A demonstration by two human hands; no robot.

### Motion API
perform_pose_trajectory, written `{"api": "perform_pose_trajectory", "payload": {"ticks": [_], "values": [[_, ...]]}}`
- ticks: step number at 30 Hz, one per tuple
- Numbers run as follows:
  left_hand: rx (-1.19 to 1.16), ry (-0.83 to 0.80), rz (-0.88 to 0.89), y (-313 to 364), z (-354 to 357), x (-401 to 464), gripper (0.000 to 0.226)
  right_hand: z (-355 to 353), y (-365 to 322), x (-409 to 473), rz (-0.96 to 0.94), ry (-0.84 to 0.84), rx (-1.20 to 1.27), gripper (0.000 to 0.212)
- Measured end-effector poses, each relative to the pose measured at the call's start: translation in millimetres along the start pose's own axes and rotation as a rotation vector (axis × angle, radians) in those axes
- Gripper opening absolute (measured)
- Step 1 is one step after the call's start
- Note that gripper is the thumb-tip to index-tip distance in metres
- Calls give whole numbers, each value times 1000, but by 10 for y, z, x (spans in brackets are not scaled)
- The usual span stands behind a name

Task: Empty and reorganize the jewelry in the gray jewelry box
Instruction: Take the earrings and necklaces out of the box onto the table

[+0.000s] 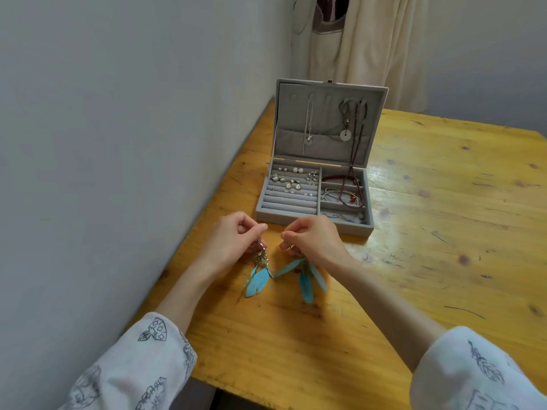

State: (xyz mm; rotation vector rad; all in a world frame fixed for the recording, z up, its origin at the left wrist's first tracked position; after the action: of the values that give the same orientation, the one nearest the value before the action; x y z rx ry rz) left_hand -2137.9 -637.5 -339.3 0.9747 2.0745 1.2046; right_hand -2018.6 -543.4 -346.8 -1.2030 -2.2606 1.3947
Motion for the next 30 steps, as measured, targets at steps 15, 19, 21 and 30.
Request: {"api": "perform_pose_trajectory", "payload": {"ticks": [15, 19, 21, 30], "values": [[283, 238, 41, -41, 44, 167, 28, 28, 116, 106, 0, 100, 218, 14], [222, 222, 76, -44, 34, 84, 25, 41, 99, 70, -13, 125, 235, 21], [205, 192, 109, -49, 19, 5, 24, 22, 92, 22, -36, 135, 225, 23], [456, 43, 273, -138, 198, -208, 30, 121, 41, -327, -357, 101, -412, 29]]}}
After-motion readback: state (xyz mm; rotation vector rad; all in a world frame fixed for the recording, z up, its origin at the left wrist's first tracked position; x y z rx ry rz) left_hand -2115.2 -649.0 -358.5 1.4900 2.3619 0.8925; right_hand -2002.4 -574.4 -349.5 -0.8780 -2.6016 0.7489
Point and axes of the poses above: each hand's wrist, its own x-axis towards the middle knuckle, its own z-axis out of the palm, y = z × x, the point moved 8 cm from there along x, towards the middle knuckle, and after that the axes turned 3 degrees about -x, right-handed, at the moved point
